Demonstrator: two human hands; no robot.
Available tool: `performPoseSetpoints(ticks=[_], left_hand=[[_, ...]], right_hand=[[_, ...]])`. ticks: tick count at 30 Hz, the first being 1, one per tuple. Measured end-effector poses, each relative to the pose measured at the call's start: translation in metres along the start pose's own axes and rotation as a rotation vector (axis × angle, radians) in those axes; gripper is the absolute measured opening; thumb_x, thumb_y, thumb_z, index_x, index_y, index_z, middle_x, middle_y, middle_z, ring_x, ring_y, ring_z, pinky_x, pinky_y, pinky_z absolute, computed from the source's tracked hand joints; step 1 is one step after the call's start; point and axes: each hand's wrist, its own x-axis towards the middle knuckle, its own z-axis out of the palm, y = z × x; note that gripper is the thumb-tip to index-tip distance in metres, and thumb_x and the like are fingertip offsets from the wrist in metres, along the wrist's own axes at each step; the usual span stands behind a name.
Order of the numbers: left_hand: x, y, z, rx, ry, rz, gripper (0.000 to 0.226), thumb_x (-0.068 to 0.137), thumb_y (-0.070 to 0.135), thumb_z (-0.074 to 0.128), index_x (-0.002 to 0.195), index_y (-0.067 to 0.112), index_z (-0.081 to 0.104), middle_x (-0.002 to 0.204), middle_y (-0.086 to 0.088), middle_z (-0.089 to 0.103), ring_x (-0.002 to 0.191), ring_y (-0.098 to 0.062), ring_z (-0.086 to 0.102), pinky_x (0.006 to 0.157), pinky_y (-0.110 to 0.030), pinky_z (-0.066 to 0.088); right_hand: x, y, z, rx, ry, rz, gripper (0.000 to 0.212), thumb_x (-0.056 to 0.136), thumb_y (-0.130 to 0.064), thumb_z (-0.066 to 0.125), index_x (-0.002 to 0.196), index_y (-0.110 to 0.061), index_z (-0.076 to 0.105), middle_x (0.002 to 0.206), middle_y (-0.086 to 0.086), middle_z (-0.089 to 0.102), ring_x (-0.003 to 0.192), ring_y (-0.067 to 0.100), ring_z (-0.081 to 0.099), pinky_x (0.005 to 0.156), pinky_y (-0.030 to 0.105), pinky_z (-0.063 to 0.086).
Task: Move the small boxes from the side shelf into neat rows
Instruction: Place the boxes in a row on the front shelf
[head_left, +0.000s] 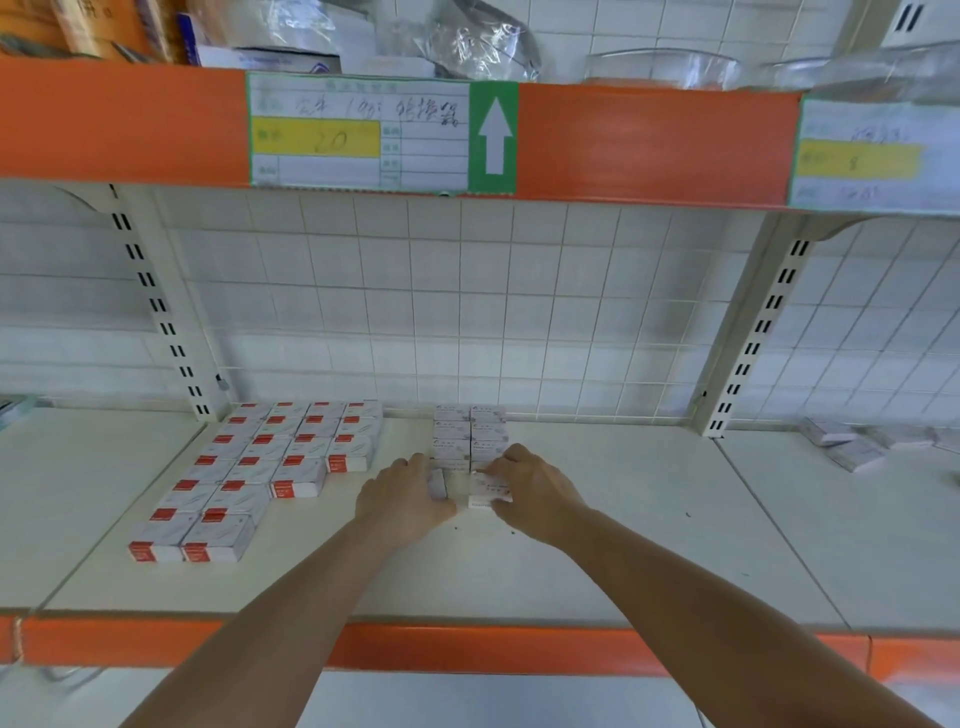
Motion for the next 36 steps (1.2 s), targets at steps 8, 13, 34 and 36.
performPoseSetpoints(ticks=[8, 13, 34, 36], left_hand=[[-0.001, 0.002, -0.002, 0.024, -0.04, 0.081, 0.059, 0.082, 0.029, 0.06, 0.136, 0.018, 0.038, 0.125, -0.002, 0.052, 0.113, -0.023, 0.053, 0.083, -0.032, 0.042], [0.002, 0.002, -0.002, -0.038, -0.081, 0.082, 0.053, 0.085, 0.02, 0.057, 0.136, 0.025, 0.044, 0.121, -0.002, 0.047, 0.11, -0.021, 0.051, 0.083, -0.031, 0.046], [0.01, -0.002, -0.004, -0.094, -0.036, 0.028, 0.039, 0.085, 0.013, 0.058, 0.121, 0.013, 0.043, 0.118, -0.006, 0.049, 0.103, -0.023, 0.053, 0.078, -0.032, 0.047], [0.013, -0.002, -0.004, -0.077, -0.04, 0.029, 0.036, 0.084, 0.013, 0.058, 0.118, 0.013, 0.045, 0.116, -0.005, 0.051, 0.101, -0.021, 0.052, 0.077, -0.031, 0.047]], right_hand=[[-0.002, 0.006, -0.004, -0.009, 0.011, 0.106, 0.042, 0.088, -0.035, 0.06, 0.126, -0.019, 0.05, 0.117, 0.001, 0.056, 0.102, 0.022, 0.058, 0.078, 0.031, 0.05], [-0.002, 0.008, -0.005, -0.04, -0.035, 0.095, 0.04, 0.089, -0.026, 0.055, 0.129, -0.023, 0.048, 0.118, 0.002, 0.059, 0.104, 0.024, 0.059, 0.08, 0.033, 0.05], [0.002, -0.003, -0.008, 0.002, 0.002, 0.009, 0.041, 0.08, -0.02, 0.063, 0.119, -0.022, 0.05, 0.121, -0.003, 0.047, 0.104, 0.019, 0.05, 0.074, 0.028, 0.04], [0.001, -0.001, -0.012, -0.07, -0.005, 0.078, 0.047, 0.08, -0.026, 0.063, 0.124, -0.023, 0.048, 0.119, -0.003, 0.051, 0.109, 0.019, 0.049, 0.079, 0.028, 0.04]])
